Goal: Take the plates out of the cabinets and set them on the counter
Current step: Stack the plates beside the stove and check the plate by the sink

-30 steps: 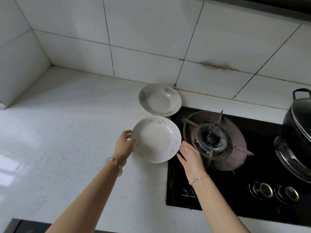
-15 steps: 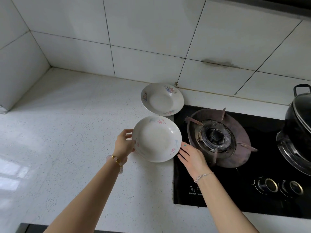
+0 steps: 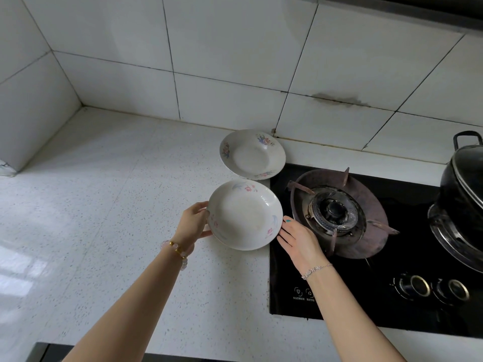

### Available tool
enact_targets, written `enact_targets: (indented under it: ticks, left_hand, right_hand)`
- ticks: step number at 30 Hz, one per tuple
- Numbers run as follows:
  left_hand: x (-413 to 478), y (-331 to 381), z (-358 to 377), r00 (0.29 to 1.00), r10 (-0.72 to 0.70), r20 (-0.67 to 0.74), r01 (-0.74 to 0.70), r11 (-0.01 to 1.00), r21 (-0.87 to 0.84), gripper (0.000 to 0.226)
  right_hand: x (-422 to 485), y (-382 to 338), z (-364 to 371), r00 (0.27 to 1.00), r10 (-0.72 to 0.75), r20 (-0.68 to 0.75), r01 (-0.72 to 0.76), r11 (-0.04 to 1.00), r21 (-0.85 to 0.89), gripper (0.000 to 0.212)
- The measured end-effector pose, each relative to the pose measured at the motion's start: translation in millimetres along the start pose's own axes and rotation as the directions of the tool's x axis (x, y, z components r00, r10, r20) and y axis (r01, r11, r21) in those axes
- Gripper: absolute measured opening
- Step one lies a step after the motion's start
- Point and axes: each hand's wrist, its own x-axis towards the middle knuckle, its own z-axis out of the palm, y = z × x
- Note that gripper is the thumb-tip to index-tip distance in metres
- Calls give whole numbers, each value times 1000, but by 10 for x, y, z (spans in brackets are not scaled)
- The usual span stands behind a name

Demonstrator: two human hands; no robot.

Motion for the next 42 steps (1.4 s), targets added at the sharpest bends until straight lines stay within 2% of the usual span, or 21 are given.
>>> enact_targets:
  ticks: [6, 9, 15, 23, 28, 32, 36, 42]
  left_hand:
    - [-9, 6, 12, 1000, -5, -7, 5, 1000, 7, 39]
    - [-21, 16, 13, 1000, -5, -13, 5, 1000, 6, 37]
    - [-79, -28, -16, 1000, -26, -10, 26, 1000, 9, 34]
    - [-149, -61, -16, 999, -24, -21, 24, 1000, 19, 32]
    - [-205, -128, -35, 1000, -16, -25, 17, 999, 45, 30]
    - [-249, -143, -44, 1000, -16, -24, 17, 999, 44, 28]
    - [-273, -136, -89, 998, -7, -55, 10, 999, 47, 29]
    - [-336, -177, -144, 1000, -5, -25, 8, 993, 115, 33]
  right_hand:
    - [-10, -7, -21, 1000, -1, 17, 2, 1000, -23, 28]
    - [18, 19, -30, 1000, -1, 26, 2, 1000, -5, 21]
    - [55, 62, -103, 1000, 13, 25, -13, 1000, 12, 39]
    - [-10, 89, -152, 1000, -7, 27, 7, 1000, 5, 22]
    - [-67, 140, -212, 1000, -6, 20, 5, 1000, 4, 39]
    - [-111, 146, -199, 999, -7, 36, 8, 1000, -18, 29]
    - [-104, 180, -185, 999, 15, 48, -12, 998, -61, 44]
    - [-166, 251, -197, 997, 8, 72, -1, 995, -96, 35]
